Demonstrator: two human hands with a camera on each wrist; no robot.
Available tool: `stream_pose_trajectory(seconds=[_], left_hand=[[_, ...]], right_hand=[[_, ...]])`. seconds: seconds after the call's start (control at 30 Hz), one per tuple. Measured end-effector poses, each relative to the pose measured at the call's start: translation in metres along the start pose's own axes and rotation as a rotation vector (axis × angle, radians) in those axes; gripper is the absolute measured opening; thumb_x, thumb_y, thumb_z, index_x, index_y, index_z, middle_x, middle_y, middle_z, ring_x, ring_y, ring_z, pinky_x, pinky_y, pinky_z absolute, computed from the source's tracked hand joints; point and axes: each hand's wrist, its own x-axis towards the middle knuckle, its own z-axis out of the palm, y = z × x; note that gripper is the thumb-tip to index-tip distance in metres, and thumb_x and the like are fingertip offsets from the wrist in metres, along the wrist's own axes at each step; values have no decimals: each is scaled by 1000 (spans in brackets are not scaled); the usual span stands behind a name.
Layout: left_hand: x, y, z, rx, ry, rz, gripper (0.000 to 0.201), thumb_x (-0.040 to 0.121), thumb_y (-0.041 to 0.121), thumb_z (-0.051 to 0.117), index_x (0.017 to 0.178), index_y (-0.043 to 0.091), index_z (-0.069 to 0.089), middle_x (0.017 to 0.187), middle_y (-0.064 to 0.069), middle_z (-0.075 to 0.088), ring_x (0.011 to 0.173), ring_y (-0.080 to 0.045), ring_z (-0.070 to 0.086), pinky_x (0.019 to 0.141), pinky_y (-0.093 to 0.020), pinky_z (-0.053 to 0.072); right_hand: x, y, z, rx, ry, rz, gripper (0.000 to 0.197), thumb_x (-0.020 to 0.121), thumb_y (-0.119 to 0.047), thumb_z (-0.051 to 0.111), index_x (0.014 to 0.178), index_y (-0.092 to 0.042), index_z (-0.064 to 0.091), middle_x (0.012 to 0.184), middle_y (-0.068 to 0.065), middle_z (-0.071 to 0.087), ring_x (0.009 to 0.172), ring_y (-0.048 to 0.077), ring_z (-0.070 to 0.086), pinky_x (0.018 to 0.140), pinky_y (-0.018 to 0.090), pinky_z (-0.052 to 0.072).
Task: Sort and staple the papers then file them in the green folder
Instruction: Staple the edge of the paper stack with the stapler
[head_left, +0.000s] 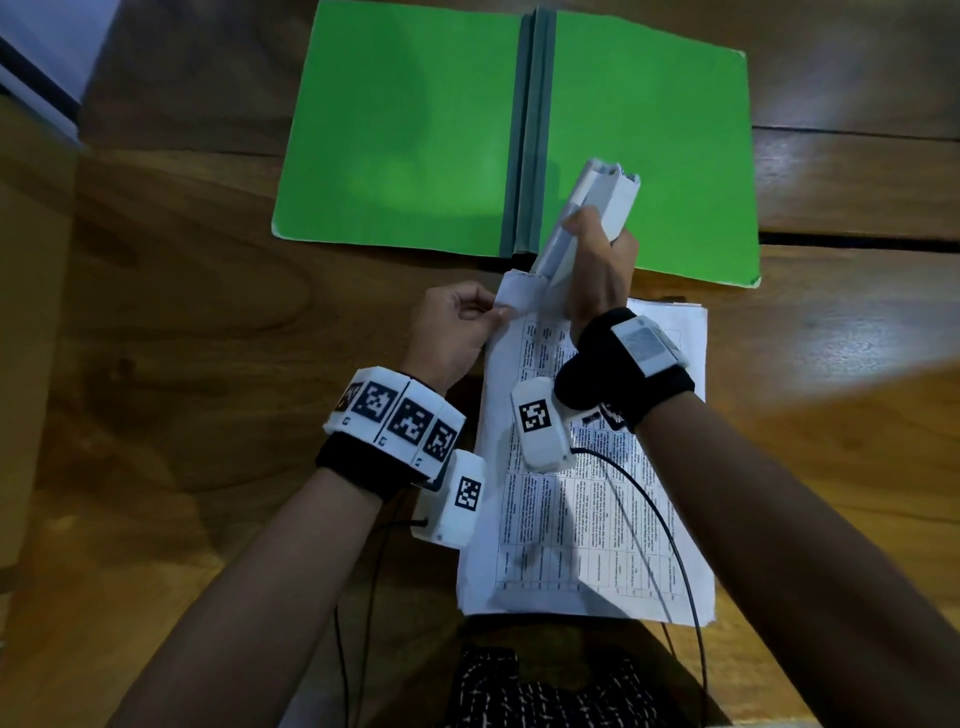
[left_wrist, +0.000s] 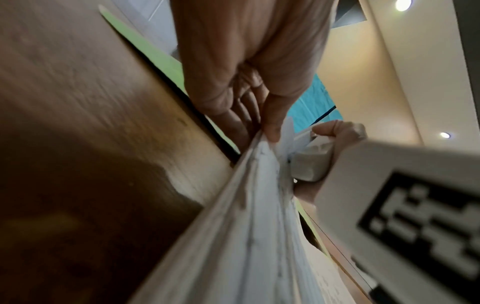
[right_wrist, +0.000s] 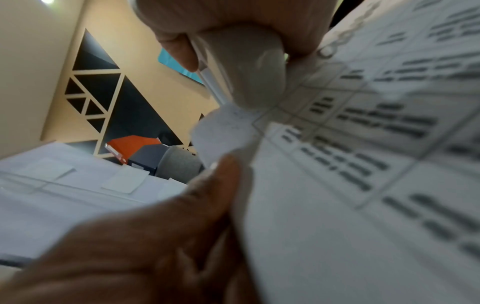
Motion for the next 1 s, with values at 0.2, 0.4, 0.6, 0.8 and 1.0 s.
stream_pose_trajectory(seconds=[0.2,0.4,0.6,0.8,1.0], left_hand=[[0,-5,8,-16,71,21,34,81,-2,65,57,19,54,64,-1,60,60,-14,57,60,-24,49],[2,-13,9,-54,100,42,33,81,1,66,56,22,57,58,5,63,54,-8,56,56,-19,46],[3,-16,7,-73,85,59,34,81,0,65,56,21,57,41,18,62,42,8,54,46,-11,45],[4,-17,1,-84,-8,41,32,84,-3,60,61,19,60,49,18,66,64,-10,60,62,-23,53],[2,-19,-2,-110,-31,21,11,85,-6,57,91,-4,67,67,7,64,53,7,61,58,-12,54]], right_hand=[[-11,-18,8,62,-17,-32,8,66,-23,45,61,-19,40,64,-3,39,60,11,41,60,28,38],[-19,-20,9,26,-43,-8,11,67,-26,42,60,-19,39,65,-3,35,59,9,39,51,23,35],[-21,-20,14,56,1,31,12,66,-27,45,59,-19,39,65,-3,35,58,9,38,58,27,34],[-12,-12,14,130,63,45,33,91,-19,52,60,-20,39,64,-2,40,59,9,42,60,27,40],[-10,-7,15,129,106,97,38,92,-23,52,58,-19,35,62,-2,40,56,9,40,56,24,38]])
